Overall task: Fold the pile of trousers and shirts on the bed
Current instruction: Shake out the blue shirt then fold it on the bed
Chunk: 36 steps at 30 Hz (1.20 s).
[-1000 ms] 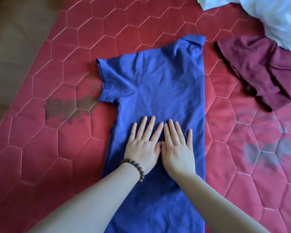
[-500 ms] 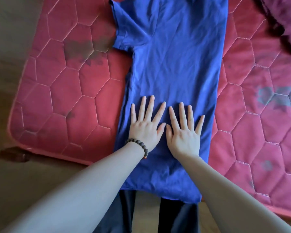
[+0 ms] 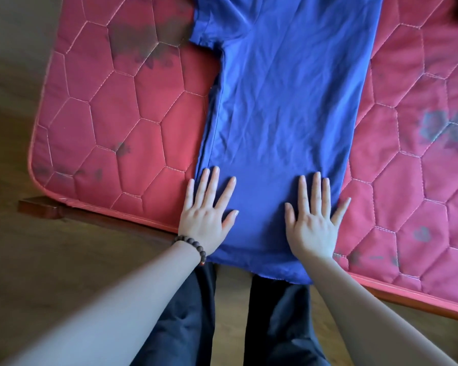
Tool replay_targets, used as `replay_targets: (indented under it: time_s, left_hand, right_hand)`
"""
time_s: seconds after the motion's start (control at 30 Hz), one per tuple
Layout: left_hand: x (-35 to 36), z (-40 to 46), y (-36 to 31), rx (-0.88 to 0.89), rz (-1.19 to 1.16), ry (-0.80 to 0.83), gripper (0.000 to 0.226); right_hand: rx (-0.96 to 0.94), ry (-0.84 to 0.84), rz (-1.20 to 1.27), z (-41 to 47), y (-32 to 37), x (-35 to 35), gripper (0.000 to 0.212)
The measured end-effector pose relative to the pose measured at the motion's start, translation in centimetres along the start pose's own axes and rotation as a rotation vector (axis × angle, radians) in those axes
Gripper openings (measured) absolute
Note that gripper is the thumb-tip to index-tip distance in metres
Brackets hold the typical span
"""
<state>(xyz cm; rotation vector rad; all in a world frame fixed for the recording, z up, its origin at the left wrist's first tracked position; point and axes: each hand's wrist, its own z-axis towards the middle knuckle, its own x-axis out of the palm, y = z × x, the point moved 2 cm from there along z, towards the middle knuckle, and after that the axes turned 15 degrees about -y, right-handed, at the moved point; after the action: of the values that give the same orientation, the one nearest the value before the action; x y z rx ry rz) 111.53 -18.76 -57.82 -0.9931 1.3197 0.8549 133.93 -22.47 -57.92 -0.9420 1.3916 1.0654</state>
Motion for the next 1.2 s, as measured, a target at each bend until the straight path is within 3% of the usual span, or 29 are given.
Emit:
replay_targets:
  time_s: [0.37, 0.73, 1.03, 1.2]
  left_hand:
    - [-0.7, 14.6, -5.4, 0.062, -0.116, -0.008, 0.06]
    - [0.7, 28.5, -1.6, -0.012, -0.05, -0.11, 0.069]
    - [0.2, 29.6, -1.2, 0.009, -0.051, -0.122, 0.069]
    - [0.0, 26.0, 0.1, 0.086, -0.082, -0.136, 0.068]
  right_hand:
    - [-0.082, 0.002, 0.019, 10.5, 3.3, -0.1, 0.061]
    - [-0.007, -0.057, -0.034, 25.6, 0.1, 0.7, 0.067]
    - [-0.005, -0.046, -0.022, 27.8, 0.0, 0.0, 0.068]
    - [-0.267, -0.137, 0.16, 32.6, 5.3, -2.0, 0.06]
